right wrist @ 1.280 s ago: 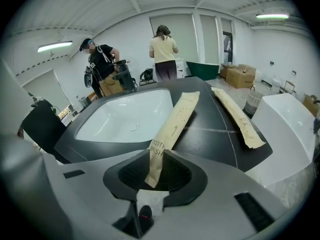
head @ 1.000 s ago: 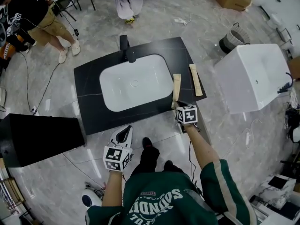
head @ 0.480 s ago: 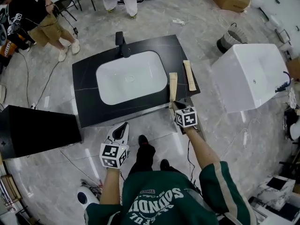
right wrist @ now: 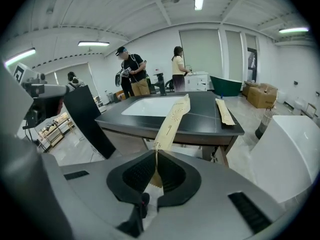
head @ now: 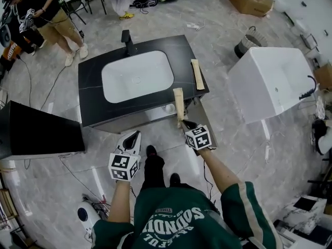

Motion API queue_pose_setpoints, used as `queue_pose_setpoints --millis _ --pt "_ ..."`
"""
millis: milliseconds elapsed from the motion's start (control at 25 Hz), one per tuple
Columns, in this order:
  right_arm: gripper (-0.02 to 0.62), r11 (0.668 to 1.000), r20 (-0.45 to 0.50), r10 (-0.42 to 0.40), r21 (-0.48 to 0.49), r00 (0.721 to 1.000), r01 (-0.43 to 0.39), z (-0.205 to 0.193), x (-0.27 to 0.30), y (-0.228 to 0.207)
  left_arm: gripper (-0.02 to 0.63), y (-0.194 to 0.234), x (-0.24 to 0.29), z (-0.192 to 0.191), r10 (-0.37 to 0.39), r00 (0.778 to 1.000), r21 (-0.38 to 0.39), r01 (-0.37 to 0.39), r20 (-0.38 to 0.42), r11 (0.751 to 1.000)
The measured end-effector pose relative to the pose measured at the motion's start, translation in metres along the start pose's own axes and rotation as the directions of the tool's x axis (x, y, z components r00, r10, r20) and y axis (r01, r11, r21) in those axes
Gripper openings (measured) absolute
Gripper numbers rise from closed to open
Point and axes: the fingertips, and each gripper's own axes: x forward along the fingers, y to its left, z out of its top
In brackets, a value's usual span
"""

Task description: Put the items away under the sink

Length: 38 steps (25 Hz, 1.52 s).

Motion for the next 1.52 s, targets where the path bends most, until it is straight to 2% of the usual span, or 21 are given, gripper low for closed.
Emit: queue_pose_setpoints --millis 360,640,840,1080,1520 --pt "0.049 0.997 -0.039 0.068 -0.036 0.997 -0.069 -0.091 -0.059 0.036 0.011 -0.075 -0.037 -0.03 0.004 1.0 0.037 -0.004 0.008 0.999" --pt "0.048 0.993 -0.113 0.113 -0.012 0.987 -0.115 -0.144 -0.061 0.058 0.011 -0.084 -0.056 -0.064 0.03 0.998 0.044 -0.028 -0.052 0.999" --pt "0.049 0.991 -0.138 0.134 0.025 0.981 -0.132 -0.154 -0.031 0.058 0.011 -0.067 -0.037 -0.09 0.031 0.997 0.037 -0.028 -0.076 0.999" --pt "0.048 0.985 -0.137 0.17 0.04 0.976 -0.166 -0.157 0.03 0.039 0.011 -0.035 0.019 -0.131 0.032 0.997 0.067 -0.027 -0.076 0.997" --pt "0.048 0.979 -0.127 0.199 0.063 0.972 -0.192 -0.202 0.213 0.005 0.011 0.05 0.123 -0.267 0.041 0.997 0.052 -0.038 -0.062 0.998"
